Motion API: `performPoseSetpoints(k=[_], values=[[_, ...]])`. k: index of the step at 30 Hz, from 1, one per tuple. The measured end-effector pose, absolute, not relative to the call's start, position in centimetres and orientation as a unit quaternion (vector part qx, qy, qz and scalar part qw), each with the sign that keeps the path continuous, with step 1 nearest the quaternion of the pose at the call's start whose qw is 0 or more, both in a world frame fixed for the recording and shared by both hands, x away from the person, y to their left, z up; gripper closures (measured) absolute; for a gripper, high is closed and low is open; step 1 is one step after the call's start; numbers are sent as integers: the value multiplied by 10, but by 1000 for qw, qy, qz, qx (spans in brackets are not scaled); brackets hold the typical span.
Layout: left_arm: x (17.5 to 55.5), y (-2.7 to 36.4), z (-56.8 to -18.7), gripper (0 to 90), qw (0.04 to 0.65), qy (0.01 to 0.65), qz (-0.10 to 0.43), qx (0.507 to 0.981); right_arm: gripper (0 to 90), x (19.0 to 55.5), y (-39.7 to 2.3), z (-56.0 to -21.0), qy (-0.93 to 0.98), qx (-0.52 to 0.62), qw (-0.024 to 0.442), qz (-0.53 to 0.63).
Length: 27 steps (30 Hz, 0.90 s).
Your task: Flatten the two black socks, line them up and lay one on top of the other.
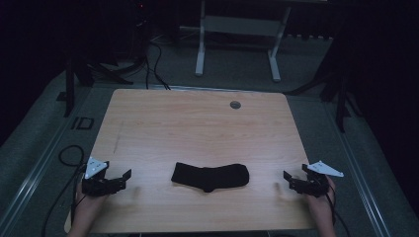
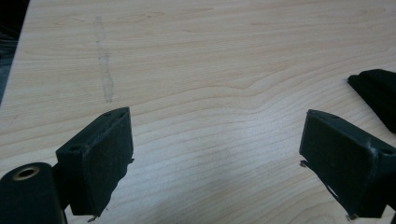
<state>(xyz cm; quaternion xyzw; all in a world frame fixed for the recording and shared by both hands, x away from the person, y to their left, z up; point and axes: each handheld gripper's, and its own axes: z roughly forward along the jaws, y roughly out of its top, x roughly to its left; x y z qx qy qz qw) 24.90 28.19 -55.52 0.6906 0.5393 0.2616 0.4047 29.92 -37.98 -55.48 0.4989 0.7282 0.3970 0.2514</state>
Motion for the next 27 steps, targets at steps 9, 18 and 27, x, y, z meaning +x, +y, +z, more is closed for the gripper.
performPoseSetpoints(k=[9,18,27], values=[[235,291,-556,103,402,567,297,656,127,284,-397,-558,690,534,273,406],[225,302,-558,103,389,596,340,614,128,273,-403,-561,657,552,319,402],[216,315,-555,105,406,611,372,568,133,273,-408,-560,631,561,343,412]])
